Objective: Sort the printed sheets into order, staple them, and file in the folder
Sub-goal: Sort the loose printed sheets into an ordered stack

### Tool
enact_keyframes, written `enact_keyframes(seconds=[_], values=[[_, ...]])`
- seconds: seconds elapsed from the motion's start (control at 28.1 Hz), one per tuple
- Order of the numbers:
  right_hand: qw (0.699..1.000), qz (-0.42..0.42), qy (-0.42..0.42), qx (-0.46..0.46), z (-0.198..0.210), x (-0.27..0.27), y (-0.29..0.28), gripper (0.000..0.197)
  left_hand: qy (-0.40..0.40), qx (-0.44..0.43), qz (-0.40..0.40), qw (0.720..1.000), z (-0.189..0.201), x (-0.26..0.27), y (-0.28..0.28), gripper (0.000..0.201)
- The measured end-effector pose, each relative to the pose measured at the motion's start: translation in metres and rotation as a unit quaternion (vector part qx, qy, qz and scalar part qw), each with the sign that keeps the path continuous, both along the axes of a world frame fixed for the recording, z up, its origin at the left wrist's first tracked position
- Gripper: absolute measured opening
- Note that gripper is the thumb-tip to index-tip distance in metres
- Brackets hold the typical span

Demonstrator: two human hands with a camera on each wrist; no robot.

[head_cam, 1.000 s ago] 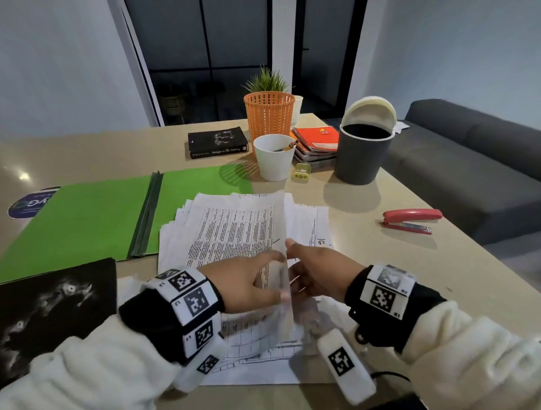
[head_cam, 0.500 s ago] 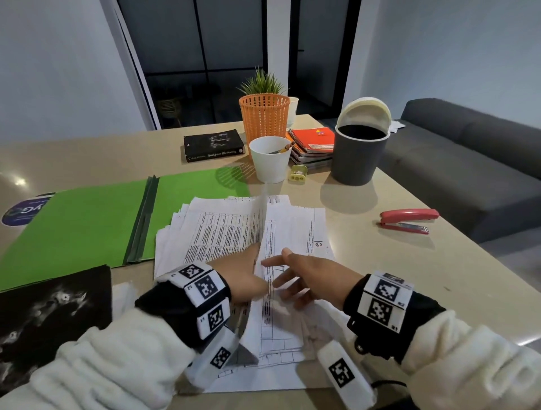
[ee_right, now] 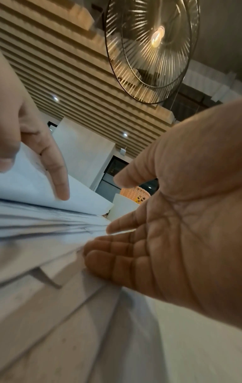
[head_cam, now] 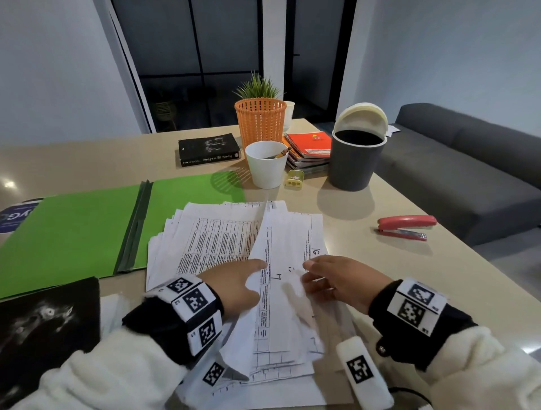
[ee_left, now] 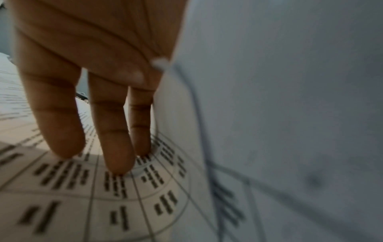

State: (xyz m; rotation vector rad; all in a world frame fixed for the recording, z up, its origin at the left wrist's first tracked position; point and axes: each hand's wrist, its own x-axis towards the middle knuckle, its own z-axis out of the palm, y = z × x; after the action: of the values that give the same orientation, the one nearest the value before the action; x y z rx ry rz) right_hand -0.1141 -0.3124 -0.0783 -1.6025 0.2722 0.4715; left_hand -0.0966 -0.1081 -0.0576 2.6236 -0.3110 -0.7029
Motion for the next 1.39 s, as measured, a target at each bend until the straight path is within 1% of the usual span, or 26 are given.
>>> enact_keyframes(seconds=[0.14, 0.21, 0.29, 0.36, 0.46, 0.61, 0.68, 0.75, 0.82, 0.93, 1.0, 1.07, 1.1, 1.14, 1.21, 1.25, 1.32, 1.39], values=[[0.999, -0.029, -0.018, 0.009, -0.003, 0.0, -0.007, 0.004, -0.008, 0.049, -0.05, 0.998, 0.0, 0.002, -0.001, 0.065], [1.0, -0.016, -0.018, 0.002, -0.006, 0.0, -0.012, 0.006, -0.016, 0.079, -0.079, 0.994, 0.003, 0.003, 0.0, 0.065], [0.999, 0.004, -0.015, -0.046, -0.011, 0.001, -0.014, 0.013, -0.019, 0.094, -0.088, 0.991, 0.008, 0.004, 0.001, 0.063], [0.993, 0.021, -0.021, -0.11, -0.017, 0.002, -0.015, 0.012, -0.009, 0.086, -0.078, 0.993, 0.011, 0.007, 0.001, 0.058], [0.98, 0.07, -0.029, -0.186, -0.021, 0.003, -0.019, 0.018, 0.001, 0.074, -0.068, 0.995, 0.007, 0.009, -0.001, 0.054], [0.967, 0.123, -0.022, -0.222, -0.018, -0.003, -0.018, 0.015, 0.006, 0.04, -0.053, 0.998, 0.004, 0.013, -0.003, 0.07], [0.965, 0.136, -0.019, -0.222, -0.019, -0.005, -0.015, 0.011, 0.008, 0.026, -0.05, 0.998, 0.005, 0.014, -0.003, 0.076], [0.972, 0.132, -0.014, -0.195, -0.019, -0.005, -0.011, 0.009, 0.007, 0.007, -0.048, 0.999, 0.004, 0.015, -0.001, 0.077], [0.975, 0.134, -0.013, -0.176, -0.019, -0.005, -0.008, 0.014, 0.009, -0.018, -0.042, 0.999, -0.001, 0.016, 0.001, 0.069], [0.986, 0.119, 0.008, -0.117, -0.016, -0.005, -0.008, 0.02, 0.013, -0.056, -0.01, 0.998, -0.009, 0.014, 0.001, 0.054], [0.987, 0.114, 0.021, -0.113, -0.014, -0.005, -0.009, 0.021, 0.009, -0.063, 0.004, 0.998, -0.013, 0.013, 0.002, 0.052], [0.984, 0.121, 0.015, -0.129, -0.016, -0.004, -0.01, 0.02, 0.013, -0.061, -0.003, 0.998, -0.015, 0.014, 0.003, 0.057], [0.983, 0.126, 0.007, -0.135, -0.017, -0.003, -0.01, 0.021, 0.012, -0.053, -0.011, 0.998, -0.014, 0.014, 0.003, 0.059], [0.981, 0.132, 0.001, -0.14, -0.016, -0.003, -0.008, 0.028, 0.007, -0.042, -0.021, 0.999, -0.013, 0.013, 0.004, 0.06], [0.98, 0.136, 0.0, -0.143, -0.017, -0.001, -0.007, 0.053, -0.006, -0.023, -0.039, 0.999, -0.009, 0.013, 0.003, 0.058], [0.98, 0.136, -0.001, -0.144, -0.018, 0.0, -0.006, 0.062, -0.016, -0.007, -0.053, 0.998, -0.006, 0.012, 0.003, 0.054], [0.979, 0.136, -0.007, -0.151, -0.021, 0.002, -0.007, 0.069, -0.041, 0.046, -0.088, 0.994, 0.001, 0.011, 0.003, 0.047], [0.979, 0.133, -0.007, -0.157, -0.024, 0.003, -0.008, 0.069, -0.069, 0.086, -0.117, 0.987, 0.008, 0.01, 0.002, 0.046]])
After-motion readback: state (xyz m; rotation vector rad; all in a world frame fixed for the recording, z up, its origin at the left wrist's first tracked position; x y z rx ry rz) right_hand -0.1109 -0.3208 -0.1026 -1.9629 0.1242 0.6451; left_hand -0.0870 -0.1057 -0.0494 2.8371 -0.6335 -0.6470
